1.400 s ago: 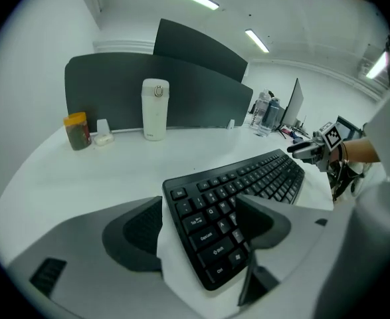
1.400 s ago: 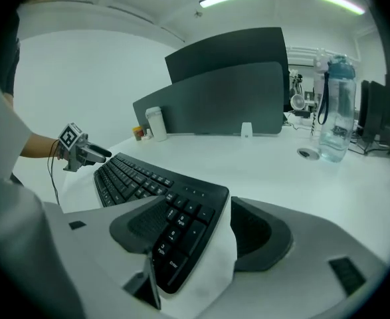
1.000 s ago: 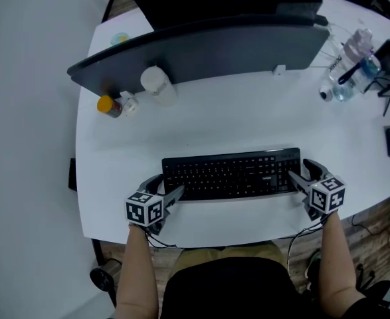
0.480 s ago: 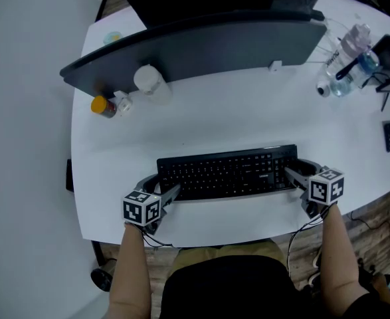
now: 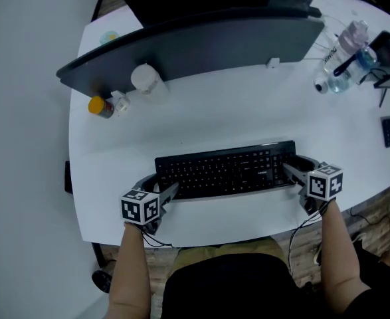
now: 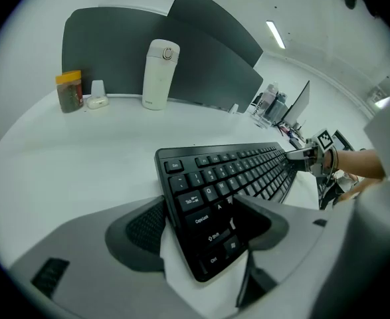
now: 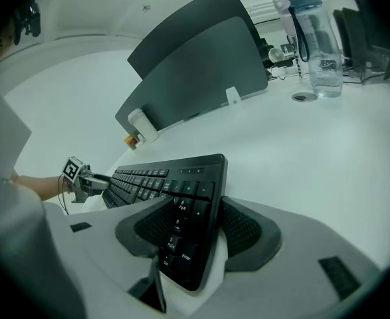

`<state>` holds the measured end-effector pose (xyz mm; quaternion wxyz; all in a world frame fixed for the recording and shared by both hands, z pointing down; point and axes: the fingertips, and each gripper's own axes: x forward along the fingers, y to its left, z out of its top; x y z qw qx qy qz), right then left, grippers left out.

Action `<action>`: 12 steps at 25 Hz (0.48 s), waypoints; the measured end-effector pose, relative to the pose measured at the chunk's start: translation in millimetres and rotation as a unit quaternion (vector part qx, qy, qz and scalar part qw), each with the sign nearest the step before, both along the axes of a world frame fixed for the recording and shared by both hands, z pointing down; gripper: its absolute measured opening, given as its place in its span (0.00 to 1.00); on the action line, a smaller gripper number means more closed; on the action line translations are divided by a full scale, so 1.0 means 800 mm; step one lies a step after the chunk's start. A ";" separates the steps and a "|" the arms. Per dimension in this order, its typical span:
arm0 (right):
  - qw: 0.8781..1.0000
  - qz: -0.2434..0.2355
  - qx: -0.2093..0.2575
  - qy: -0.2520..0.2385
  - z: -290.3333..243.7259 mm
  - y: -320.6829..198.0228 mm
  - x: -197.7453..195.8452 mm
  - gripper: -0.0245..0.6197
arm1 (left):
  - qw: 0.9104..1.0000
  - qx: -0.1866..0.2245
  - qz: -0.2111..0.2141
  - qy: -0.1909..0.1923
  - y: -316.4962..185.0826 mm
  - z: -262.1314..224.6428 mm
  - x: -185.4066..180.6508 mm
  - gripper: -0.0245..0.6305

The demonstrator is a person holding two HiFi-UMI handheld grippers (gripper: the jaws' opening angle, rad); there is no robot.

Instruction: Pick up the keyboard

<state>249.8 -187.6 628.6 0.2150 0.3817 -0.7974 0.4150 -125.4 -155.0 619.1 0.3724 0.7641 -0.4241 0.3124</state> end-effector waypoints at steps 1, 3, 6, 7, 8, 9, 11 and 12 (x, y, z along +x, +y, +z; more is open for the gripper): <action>1.000 0.002 -0.001 -0.001 0.000 0.000 0.000 0.38 | 1.000 0.001 -0.001 0.000 0.000 0.000 0.000 0.52; 1.000 0.006 -0.002 -0.001 -0.001 -0.001 0.001 0.38 | 1.000 0.003 -0.003 -0.001 -0.001 0.000 0.001 0.52; 1.000 0.007 -0.003 -0.002 0.000 -0.001 0.001 0.38 | 1.000 0.003 -0.003 -0.003 0.000 0.000 0.001 0.52; 1.000 0.007 -0.003 -0.004 0.000 -0.001 0.000 0.38 | 1.000 0.003 -0.003 -0.003 0.000 0.000 0.001 0.52; 1.000 0.007 -0.003 -0.004 0.000 -0.001 0.000 0.38 | 1.000 0.003 -0.003 -0.002 0.000 0.000 0.001 0.52; 1.000 0.009 -0.003 -0.004 -0.001 -0.001 0.000 0.38 | 1.000 0.003 -0.003 -0.002 0.000 0.000 0.001 0.52; 1.000 0.012 -0.004 -0.004 -0.001 -0.001 0.001 0.38 | 1.000 0.001 -0.005 -0.002 0.000 0.000 0.001 0.52; 1.000 0.013 -0.004 -0.003 -0.001 -0.001 0.001 0.38 | 1.000 0.000 -0.006 -0.002 0.000 0.000 0.002 0.52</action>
